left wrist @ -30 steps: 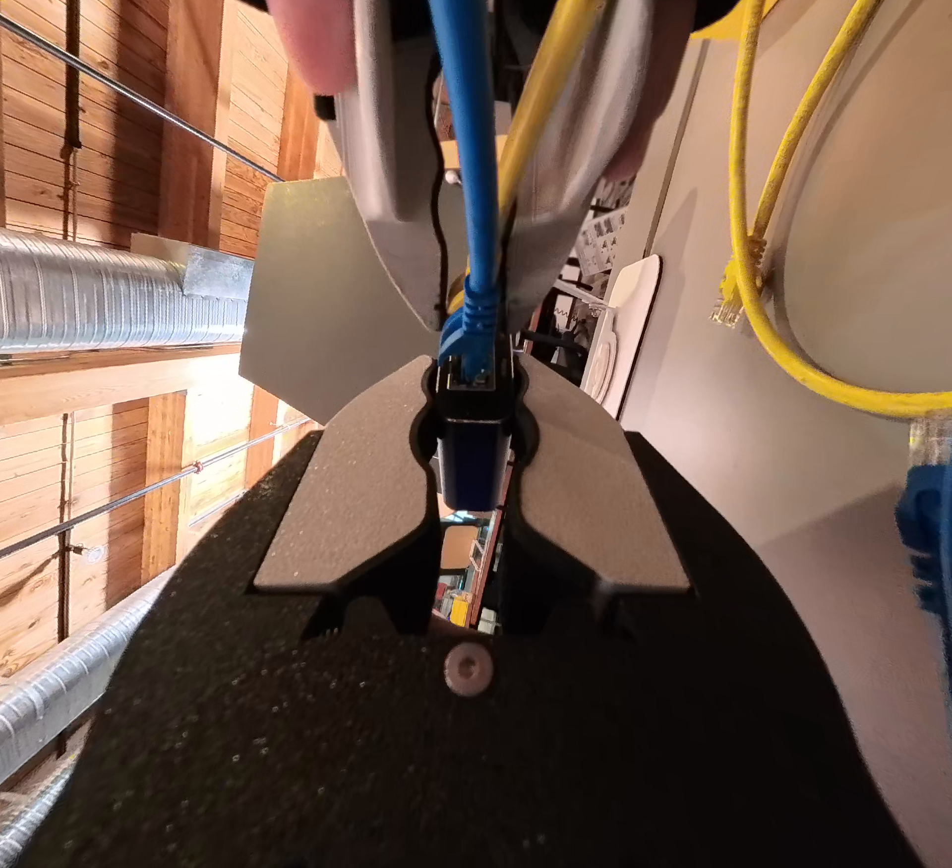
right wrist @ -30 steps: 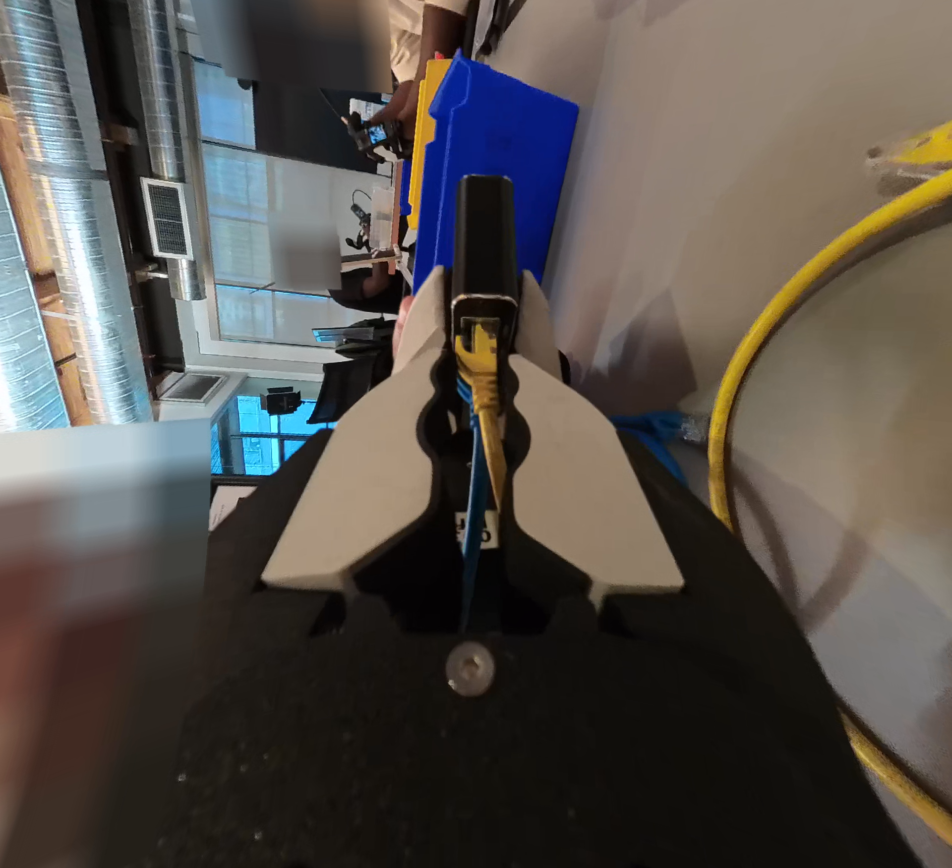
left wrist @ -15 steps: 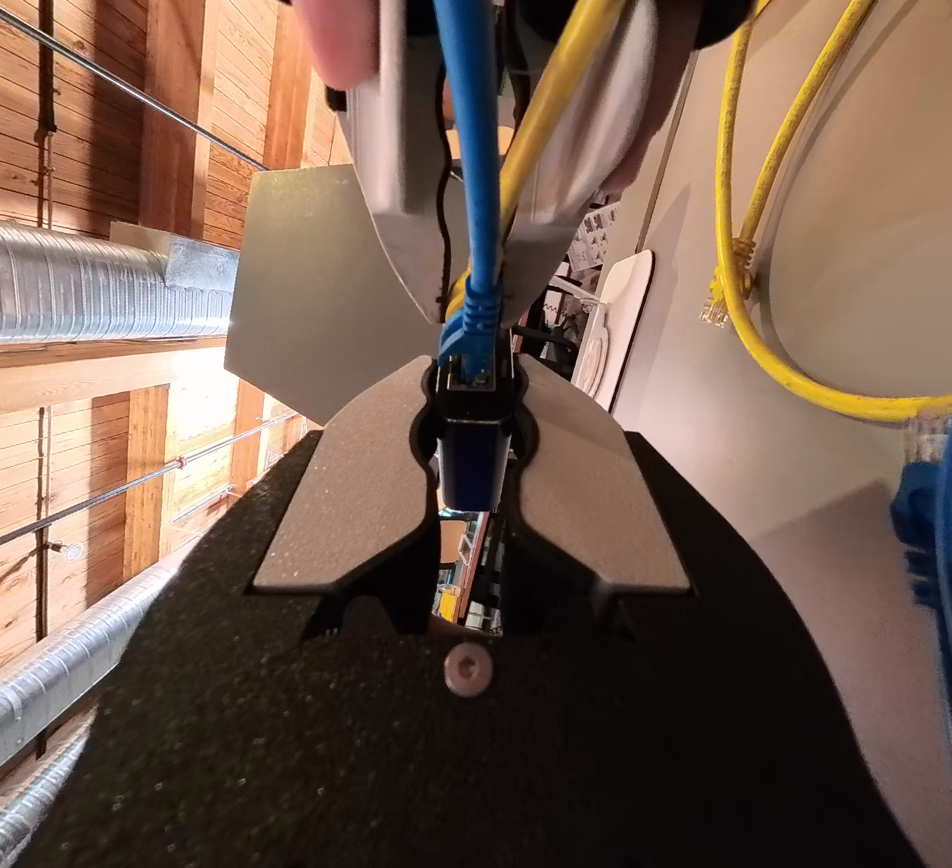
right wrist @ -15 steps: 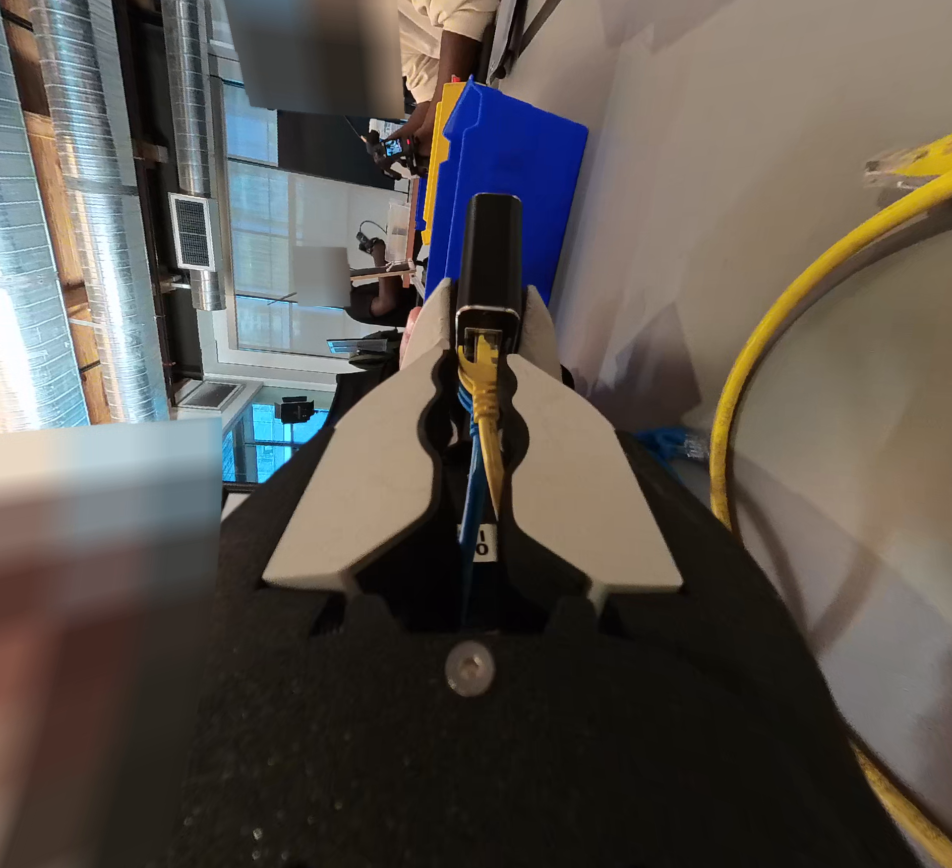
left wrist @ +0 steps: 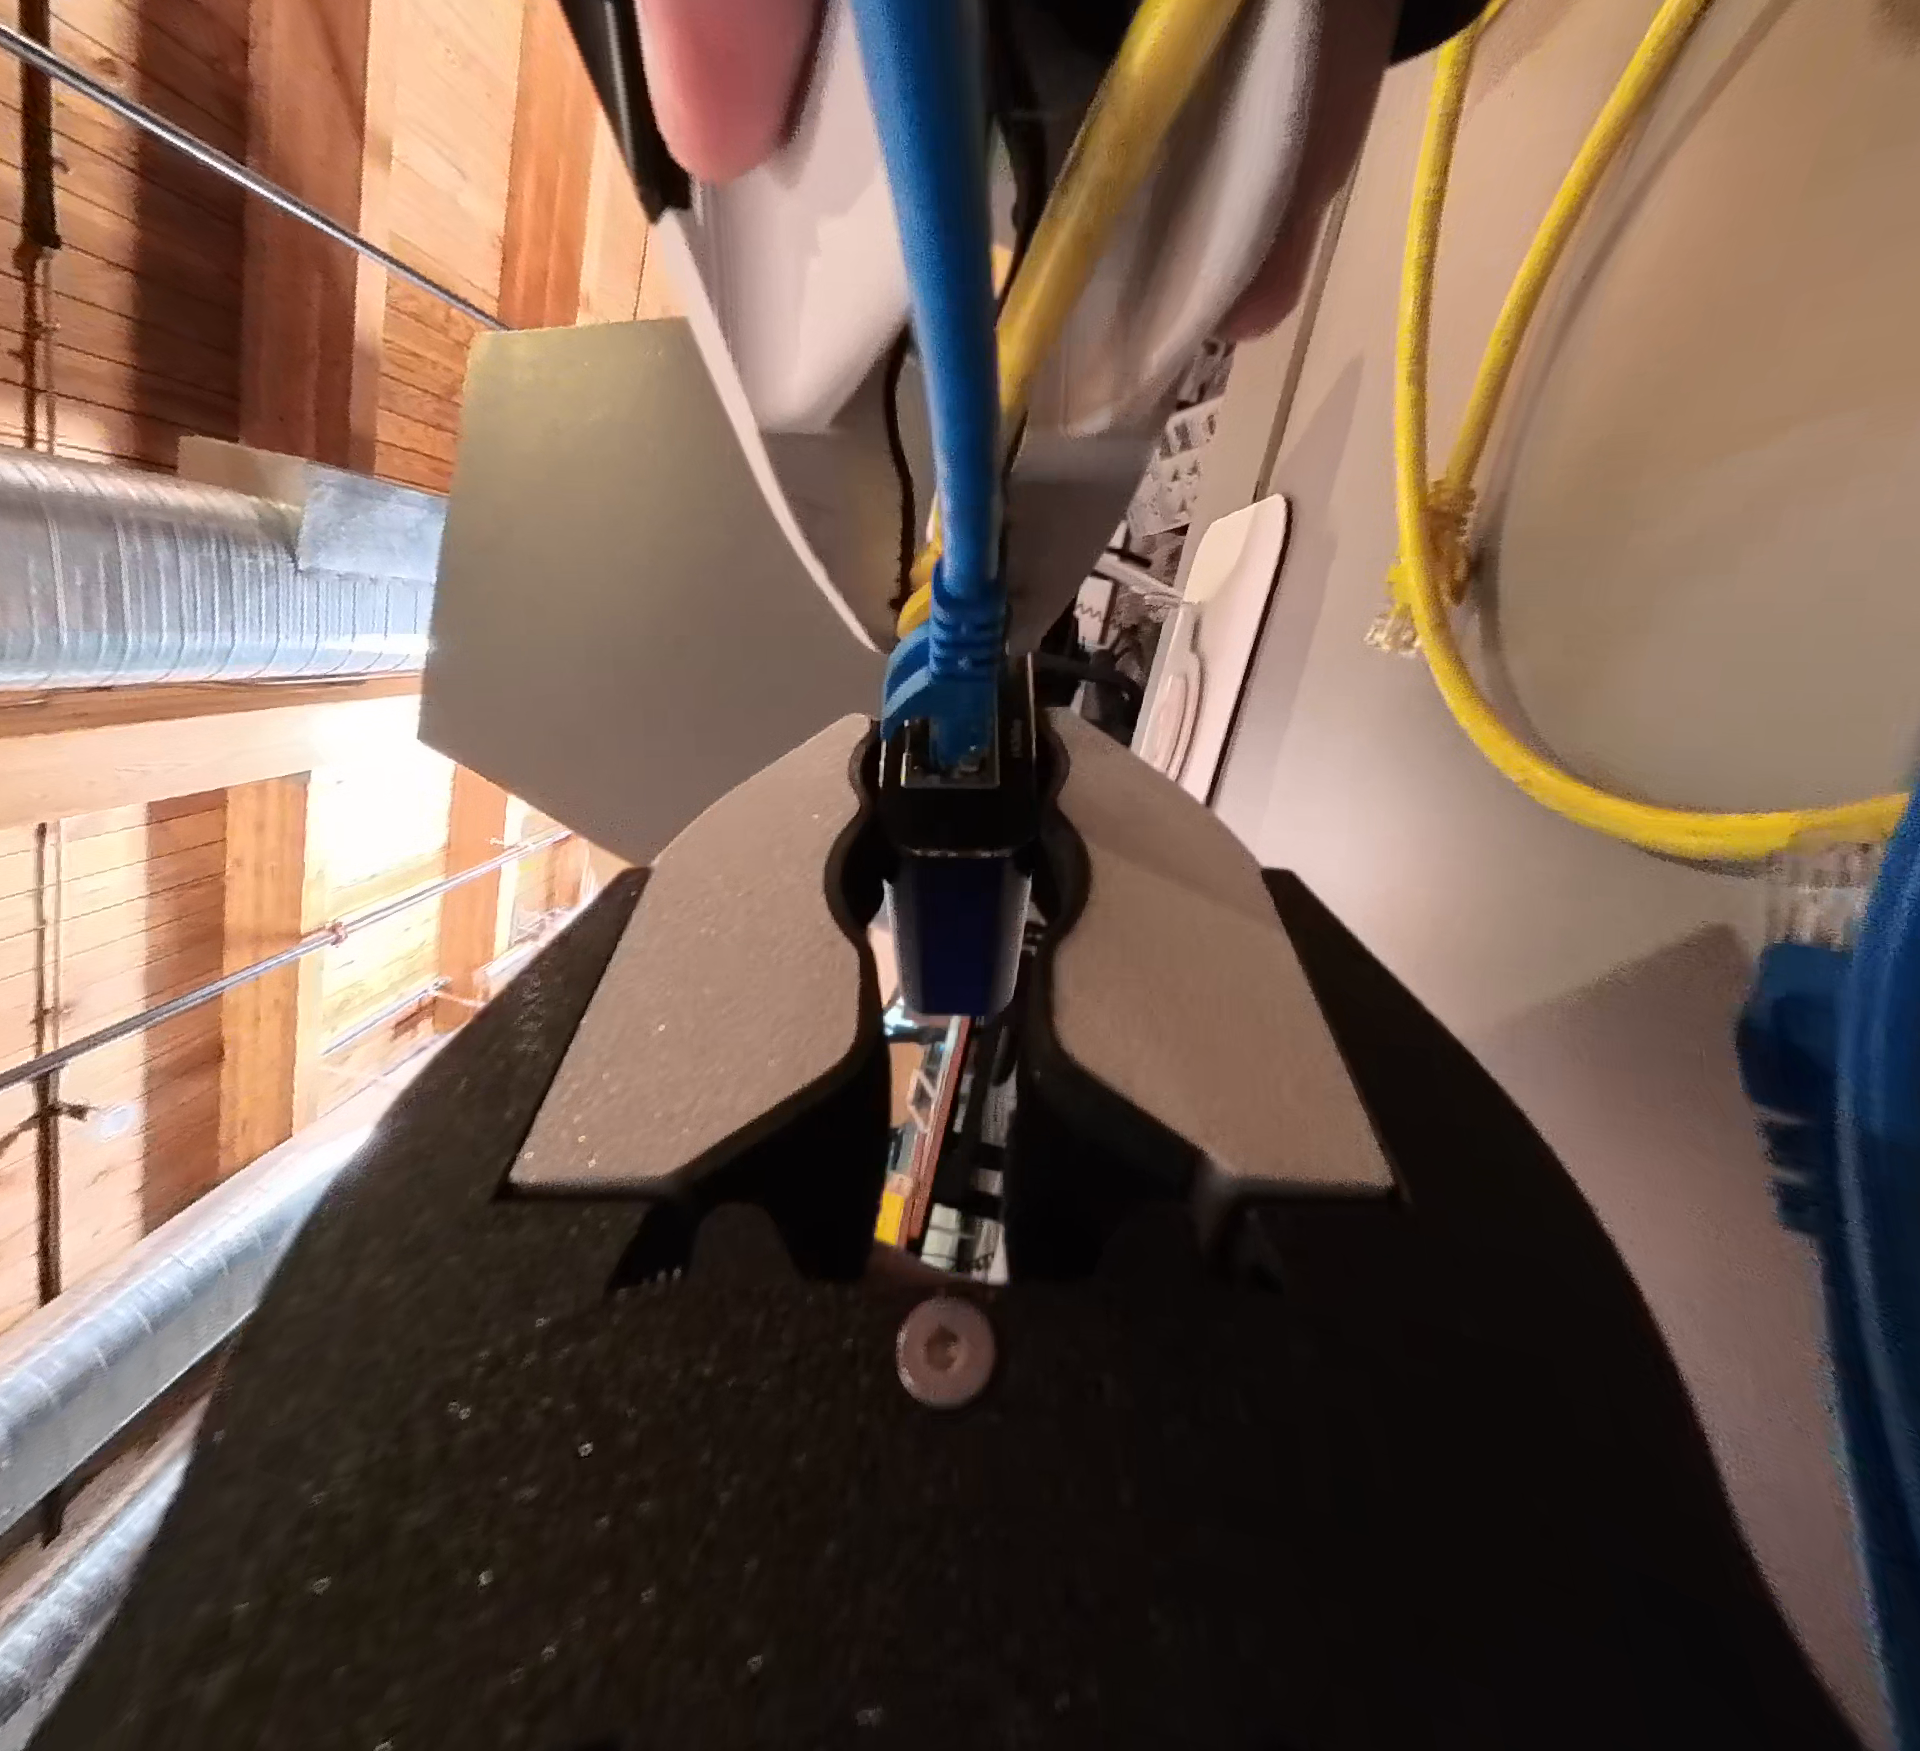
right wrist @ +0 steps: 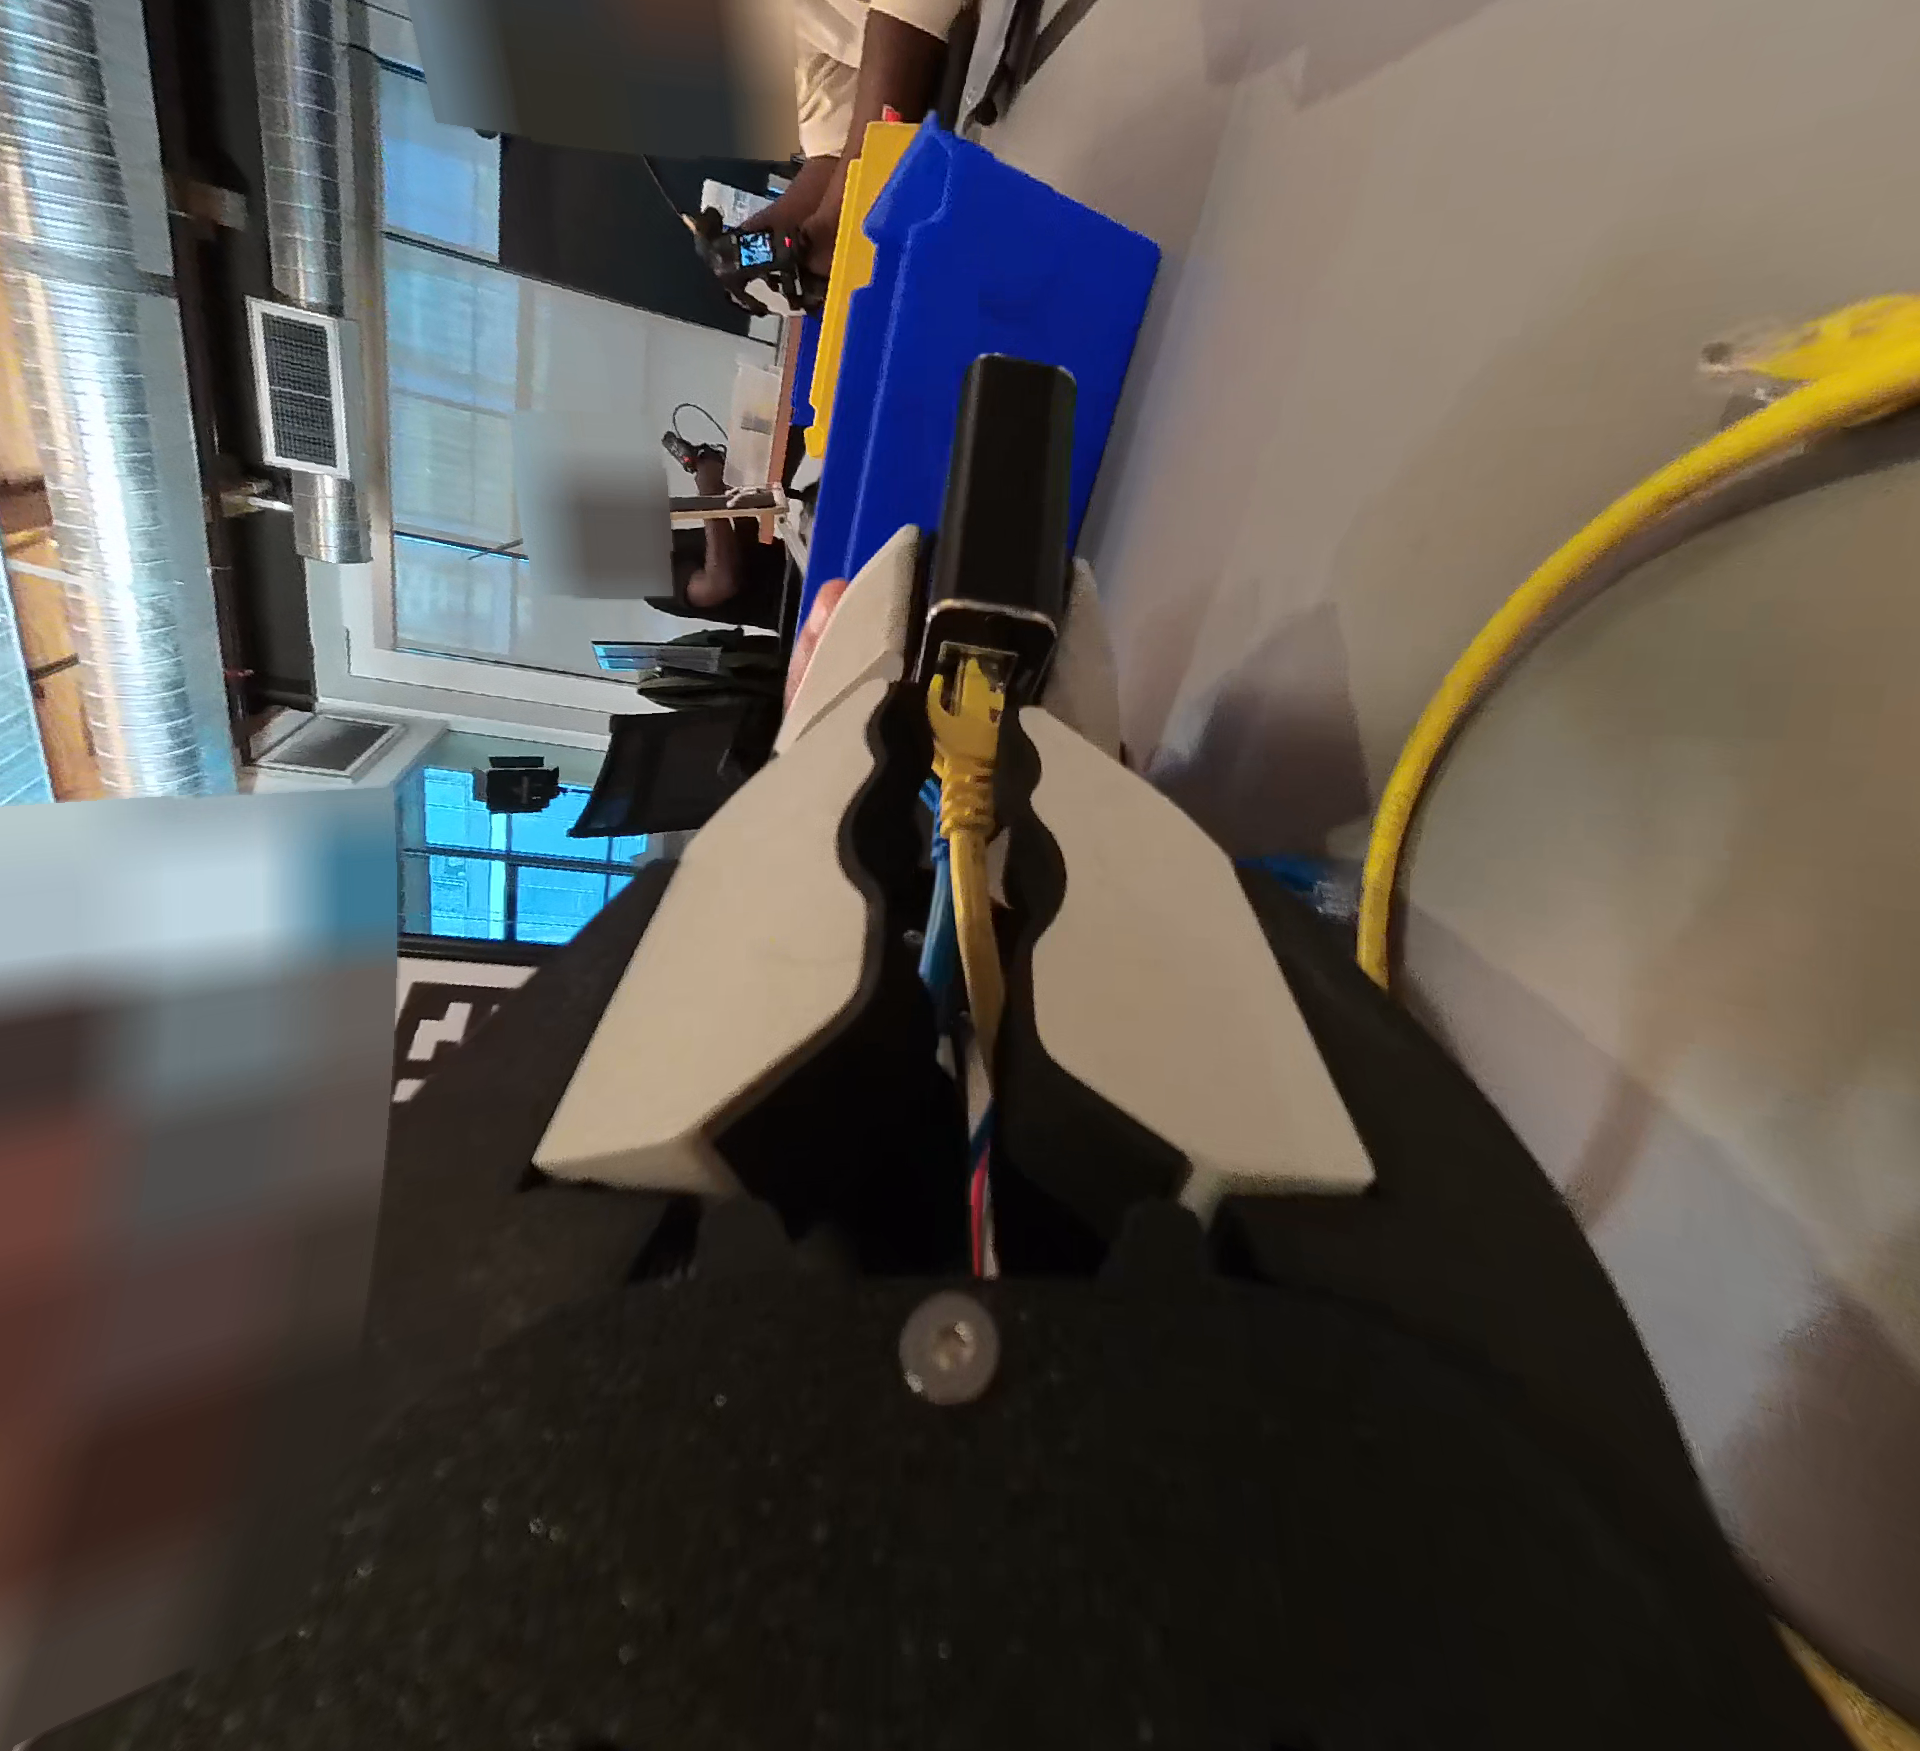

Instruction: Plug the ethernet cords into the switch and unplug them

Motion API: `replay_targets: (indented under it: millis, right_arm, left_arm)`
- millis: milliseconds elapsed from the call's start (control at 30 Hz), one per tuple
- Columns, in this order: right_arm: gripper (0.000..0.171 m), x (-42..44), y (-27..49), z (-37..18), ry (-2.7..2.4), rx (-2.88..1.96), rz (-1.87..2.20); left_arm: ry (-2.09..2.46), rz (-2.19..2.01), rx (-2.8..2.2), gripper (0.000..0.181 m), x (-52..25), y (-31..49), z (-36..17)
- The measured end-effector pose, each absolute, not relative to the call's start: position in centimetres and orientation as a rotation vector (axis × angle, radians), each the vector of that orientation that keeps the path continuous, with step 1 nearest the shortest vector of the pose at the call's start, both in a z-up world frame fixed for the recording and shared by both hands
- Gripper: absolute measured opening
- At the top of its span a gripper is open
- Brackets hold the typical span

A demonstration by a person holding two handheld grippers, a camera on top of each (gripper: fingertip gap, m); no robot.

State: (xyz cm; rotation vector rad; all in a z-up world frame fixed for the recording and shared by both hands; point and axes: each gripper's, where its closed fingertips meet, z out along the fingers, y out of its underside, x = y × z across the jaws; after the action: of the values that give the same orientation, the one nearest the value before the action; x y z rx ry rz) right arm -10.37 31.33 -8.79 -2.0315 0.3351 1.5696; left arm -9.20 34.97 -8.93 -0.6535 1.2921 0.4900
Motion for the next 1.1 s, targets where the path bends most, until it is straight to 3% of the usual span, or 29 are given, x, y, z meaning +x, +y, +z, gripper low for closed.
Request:
replay_targets:
  millis: [367,500,667,867,1100]
  right_arm:
    - [0.016,-9.3,29.9,-8.8,0.162,-2.154,1.396]
    - [0.029,-8.4,29.6,-6.8,-0.325,-2.161,0.978]
    - [0.048,-8.8,28.2,-6.9,-1.187,-1.965,0.138]
    - [0.040,-9.4,26.7,-10.8,-1.687,-1.681,-0.400]
    - [0.032,-10.6,28.4,-12.1,-1.822,-1.615,-0.407]
  left_arm:
    - [1.323,0.363,-0.680,0.025,-8.2,33.9,-9.3]
    - [1.348,0.300,-0.816,0.025,-9.3,35.3,-10.0]
    - [1.460,-0.011,-0.920,0.025,-8.6,33.9,-12.5]
    - [1.522,-0.136,-0.955,0.025,-8.3,33.1,-13.4]
    - [1.565,-0.147,-0.940,0.025,-7.7,31.6,-13.7]
